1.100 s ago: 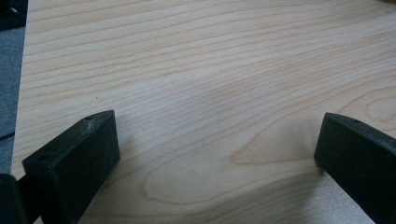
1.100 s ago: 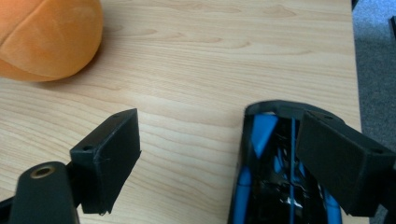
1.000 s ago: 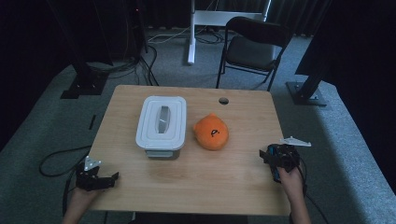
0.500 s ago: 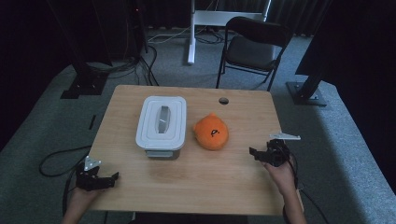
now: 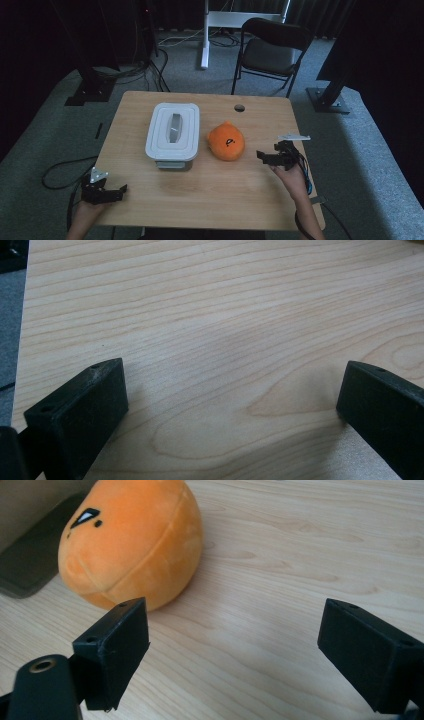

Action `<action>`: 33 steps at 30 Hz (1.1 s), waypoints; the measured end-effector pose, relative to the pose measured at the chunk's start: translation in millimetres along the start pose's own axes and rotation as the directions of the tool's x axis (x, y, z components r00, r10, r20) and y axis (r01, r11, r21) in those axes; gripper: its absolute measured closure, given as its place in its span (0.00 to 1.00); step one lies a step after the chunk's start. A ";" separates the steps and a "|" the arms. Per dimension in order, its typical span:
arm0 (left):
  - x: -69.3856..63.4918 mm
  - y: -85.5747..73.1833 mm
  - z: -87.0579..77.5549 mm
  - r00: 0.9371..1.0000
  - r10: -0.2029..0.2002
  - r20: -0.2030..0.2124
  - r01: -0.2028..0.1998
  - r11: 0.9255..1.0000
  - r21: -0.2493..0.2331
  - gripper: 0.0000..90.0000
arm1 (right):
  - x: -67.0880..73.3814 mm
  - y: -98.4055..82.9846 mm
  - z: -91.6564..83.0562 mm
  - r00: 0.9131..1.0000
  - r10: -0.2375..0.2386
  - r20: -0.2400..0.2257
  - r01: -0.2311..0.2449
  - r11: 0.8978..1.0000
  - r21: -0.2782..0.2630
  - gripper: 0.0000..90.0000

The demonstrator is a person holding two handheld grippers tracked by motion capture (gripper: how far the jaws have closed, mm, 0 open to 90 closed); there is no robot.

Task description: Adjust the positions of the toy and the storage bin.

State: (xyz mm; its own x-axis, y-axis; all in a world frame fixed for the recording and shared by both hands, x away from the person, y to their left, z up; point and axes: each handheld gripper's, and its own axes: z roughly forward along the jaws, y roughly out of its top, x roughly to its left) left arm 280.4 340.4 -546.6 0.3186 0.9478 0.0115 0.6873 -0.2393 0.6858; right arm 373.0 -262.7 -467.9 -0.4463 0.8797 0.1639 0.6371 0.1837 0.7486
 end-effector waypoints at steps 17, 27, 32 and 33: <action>0.0 0.0 0.0 1.000 0.000 0.000 0.000 1.000 0.000 0.00 | 14.8 18.0 31.9 0.998 -0.048 -0.045 0.050 0.998 0.047 0.16; 0.0 -0.1 0.0 1.000 0.001 0.001 -0.001 1.000 0.000 0.00 | 19.9 21.5 49.5 0.994 -0.063 -0.088 0.071 0.993 0.092 0.24; 0.0 0.0 0.0 1.000 0.001 0.001 -0.001 1.000 0.000 0.00 | 22.7 21.8 54.5 0.992 -0.071 -0.101 0.080 0.992 0.093 0.28; 0.0 0.0 0.0 1.000 0.001 0.001 -0.001 1.000 0.000 0.00 | 23.2 22.1 54.5 0.992 -0.073 -0.106 0.082 0.992 0.092 0.32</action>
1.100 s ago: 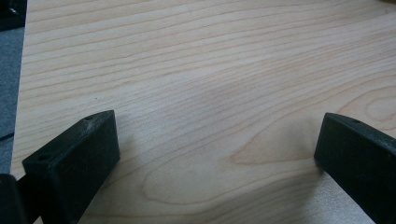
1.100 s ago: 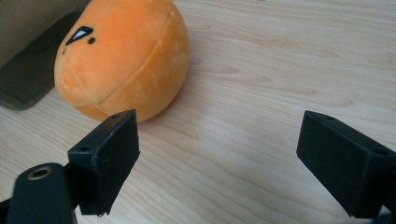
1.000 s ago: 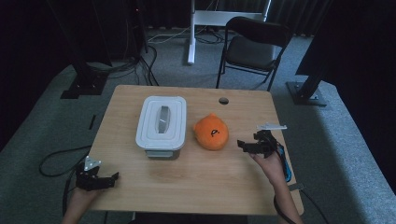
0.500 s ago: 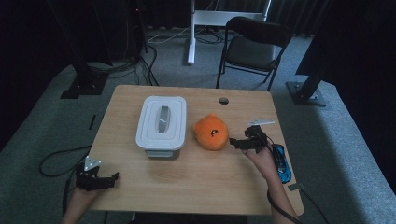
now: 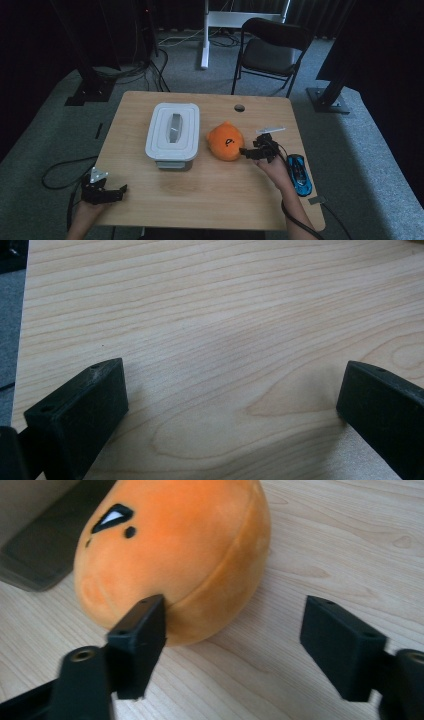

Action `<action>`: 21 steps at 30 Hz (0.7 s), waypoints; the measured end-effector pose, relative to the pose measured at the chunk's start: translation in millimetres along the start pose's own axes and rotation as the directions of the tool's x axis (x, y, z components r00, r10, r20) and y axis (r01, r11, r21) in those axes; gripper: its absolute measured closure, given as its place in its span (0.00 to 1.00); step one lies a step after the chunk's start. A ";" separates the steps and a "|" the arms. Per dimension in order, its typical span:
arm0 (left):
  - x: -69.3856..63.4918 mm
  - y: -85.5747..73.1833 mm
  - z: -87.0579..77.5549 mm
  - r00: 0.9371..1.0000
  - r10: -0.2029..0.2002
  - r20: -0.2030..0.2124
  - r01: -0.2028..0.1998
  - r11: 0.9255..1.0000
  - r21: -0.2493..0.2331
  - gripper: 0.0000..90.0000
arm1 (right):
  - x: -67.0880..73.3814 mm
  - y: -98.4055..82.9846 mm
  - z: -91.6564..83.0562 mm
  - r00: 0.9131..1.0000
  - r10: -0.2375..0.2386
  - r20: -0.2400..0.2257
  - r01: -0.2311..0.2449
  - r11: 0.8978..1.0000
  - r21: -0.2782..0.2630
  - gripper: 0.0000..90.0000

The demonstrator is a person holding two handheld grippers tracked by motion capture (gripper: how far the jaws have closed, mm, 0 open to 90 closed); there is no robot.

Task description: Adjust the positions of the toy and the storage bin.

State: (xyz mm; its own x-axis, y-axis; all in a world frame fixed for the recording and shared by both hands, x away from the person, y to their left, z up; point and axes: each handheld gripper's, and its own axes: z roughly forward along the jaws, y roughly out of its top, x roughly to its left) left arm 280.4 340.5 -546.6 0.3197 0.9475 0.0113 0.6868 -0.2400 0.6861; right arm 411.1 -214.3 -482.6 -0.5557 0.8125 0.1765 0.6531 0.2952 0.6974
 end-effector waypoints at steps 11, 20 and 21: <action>0.0 0.0 0.0 1.000 0.000 0.000 0.000 1.000 0.000 0.00 | 8.7 -3.2 -0.8 0.996 -0.073 -0.052 0.074 0.997 0.020 0.75; 0.0 0.0 0.0 1.000 0.000 0.000 0.000 1.000 0.000 0.00 | 16.7 -7.1 -3.8 0.993 -0.097 -0.070 0.098 0.995 0.016 0.99; 0.0 0.0 0.0 1.000 0.000 0.000 0.000 1.000 0.000 0.00 | 16.9 -7.2 -4.7 0.991 -0.090 -0.094 0.092 0.996 0.010 0.99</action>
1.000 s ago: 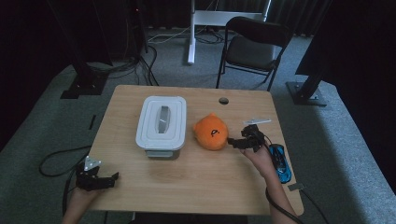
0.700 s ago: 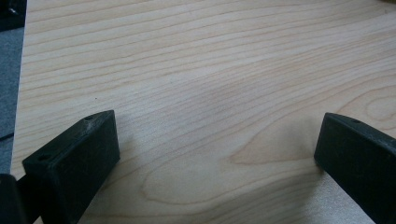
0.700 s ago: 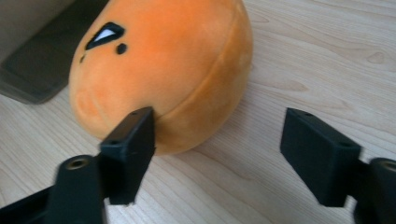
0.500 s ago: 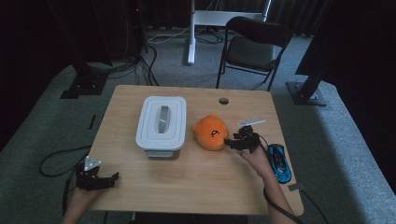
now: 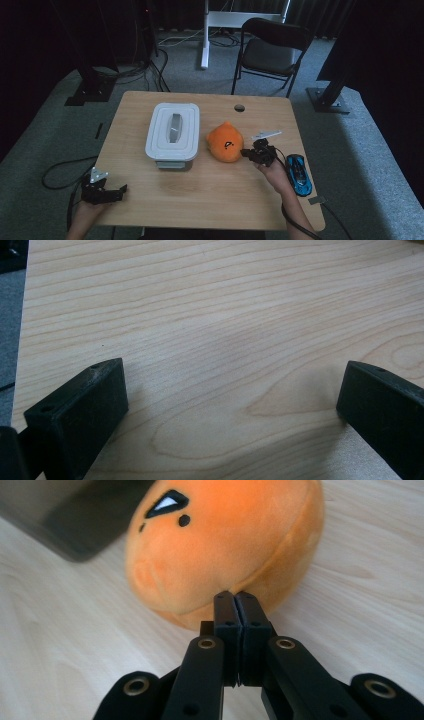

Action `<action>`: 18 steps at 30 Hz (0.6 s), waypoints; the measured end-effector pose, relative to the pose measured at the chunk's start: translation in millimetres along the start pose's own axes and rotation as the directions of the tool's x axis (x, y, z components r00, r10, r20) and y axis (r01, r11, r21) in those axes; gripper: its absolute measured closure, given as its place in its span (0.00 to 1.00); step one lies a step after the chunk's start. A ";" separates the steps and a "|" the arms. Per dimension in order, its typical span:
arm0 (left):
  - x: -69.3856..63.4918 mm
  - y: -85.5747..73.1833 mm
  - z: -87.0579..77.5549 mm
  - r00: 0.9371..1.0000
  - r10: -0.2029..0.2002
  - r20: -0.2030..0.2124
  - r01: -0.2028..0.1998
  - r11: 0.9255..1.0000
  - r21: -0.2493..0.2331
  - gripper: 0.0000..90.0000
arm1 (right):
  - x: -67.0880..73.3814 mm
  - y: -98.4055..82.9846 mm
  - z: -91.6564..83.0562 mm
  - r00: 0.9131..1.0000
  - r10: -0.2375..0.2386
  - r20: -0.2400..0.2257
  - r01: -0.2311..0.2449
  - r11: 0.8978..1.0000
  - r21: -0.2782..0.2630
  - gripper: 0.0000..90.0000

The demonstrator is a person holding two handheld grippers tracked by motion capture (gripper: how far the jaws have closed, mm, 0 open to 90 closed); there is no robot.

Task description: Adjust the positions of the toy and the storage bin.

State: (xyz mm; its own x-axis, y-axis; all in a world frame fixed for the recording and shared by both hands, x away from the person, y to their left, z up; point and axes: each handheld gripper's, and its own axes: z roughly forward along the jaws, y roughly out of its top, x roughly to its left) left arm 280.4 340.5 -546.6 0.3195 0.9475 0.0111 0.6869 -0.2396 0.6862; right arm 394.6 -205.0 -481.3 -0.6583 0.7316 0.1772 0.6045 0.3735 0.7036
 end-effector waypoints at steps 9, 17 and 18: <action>0.0 0.0 0.0 1.000 0.000 0.000 0.000 1.000 0.000 0.00 | 16.3 4.6 -1.3 0.998 -0.025 -0.062 0.024 1.000 -0.009 0.99; 0.0 0.0 0.0 1.000 0.000 0.000 0.000 1.000 0.000 0.00 | 37.4 8.8 3.8 0.990 -0.052 -0.134 0.050 0.999 -0.018 0.99; 0.0 0.0 0.0 1.000 0.000 0.000 0.000 1.000 0.000 0.00 | 40.0 8.8 4.2 0.988 -0.053 -0.143 0.051 0.998 -0.022 0.99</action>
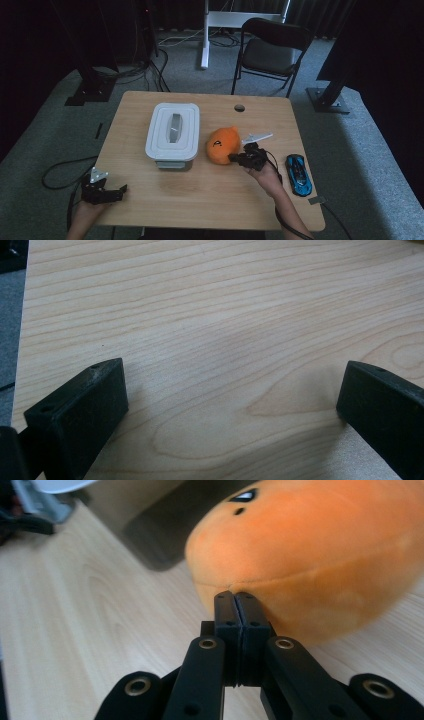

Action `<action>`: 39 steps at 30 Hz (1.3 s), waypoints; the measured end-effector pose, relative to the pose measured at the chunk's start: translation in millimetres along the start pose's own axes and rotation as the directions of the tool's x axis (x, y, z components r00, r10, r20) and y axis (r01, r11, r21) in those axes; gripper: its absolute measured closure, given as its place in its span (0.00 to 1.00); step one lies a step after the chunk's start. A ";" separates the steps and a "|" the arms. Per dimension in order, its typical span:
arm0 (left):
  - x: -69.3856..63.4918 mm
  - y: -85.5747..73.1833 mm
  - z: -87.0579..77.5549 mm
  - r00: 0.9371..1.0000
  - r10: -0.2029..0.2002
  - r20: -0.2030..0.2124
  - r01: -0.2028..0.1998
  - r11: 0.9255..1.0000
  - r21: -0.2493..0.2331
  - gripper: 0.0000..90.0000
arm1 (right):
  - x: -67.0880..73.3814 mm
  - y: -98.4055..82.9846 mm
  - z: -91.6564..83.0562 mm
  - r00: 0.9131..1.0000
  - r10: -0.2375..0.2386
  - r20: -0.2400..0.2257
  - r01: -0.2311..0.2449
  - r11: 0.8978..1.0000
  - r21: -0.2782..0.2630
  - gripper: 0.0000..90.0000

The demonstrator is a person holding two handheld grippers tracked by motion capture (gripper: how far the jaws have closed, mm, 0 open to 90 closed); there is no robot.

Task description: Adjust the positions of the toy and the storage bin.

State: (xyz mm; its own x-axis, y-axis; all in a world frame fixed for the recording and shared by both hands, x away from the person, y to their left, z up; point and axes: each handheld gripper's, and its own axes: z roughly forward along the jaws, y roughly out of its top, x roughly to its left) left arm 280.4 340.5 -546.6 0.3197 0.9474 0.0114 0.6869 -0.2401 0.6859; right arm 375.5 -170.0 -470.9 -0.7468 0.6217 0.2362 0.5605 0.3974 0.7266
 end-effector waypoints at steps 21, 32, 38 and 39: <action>0.0 0.0 0.0 1.000 0.000 0.000 0.000 1.000 0.000 0.00 | -31.7 -3.7 -32.4 0.990 0.087 0.114 -0.079 0.995 -0.066 0.64; 0.0 0.0 0.0 1.000 0.000 0.000 0.000 1.000 0.000 0.00 | -51.2 -9.3 -10.9 0.992 0.104 0.067 -0.105 0.994 0.004 0.57; 0.0 0.0 0.0 1.000 0.000 0.000 0.000 1.000 0.000 0.00 | -44.4 -9.2 -4.3 0.998 0.065 0.012 -0.065 0.998 0.003 0.80; 0.0 0.0 0.0 1.000 0.000 0.000 0.000 1.000 0.000 0.00 | -41.9 -9.5 -4.0 0.999 0.052 0.018 -0.052 0.999 0.001 0.85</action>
State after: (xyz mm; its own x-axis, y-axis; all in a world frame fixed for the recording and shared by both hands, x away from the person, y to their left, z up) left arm 280.4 340.5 -546.6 0.3197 0.9475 0.0115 0.6868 -0.2401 0.6860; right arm 400.0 -202.5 -485.2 -0.7104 0.6533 0.2617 0.5986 0.3654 0.7129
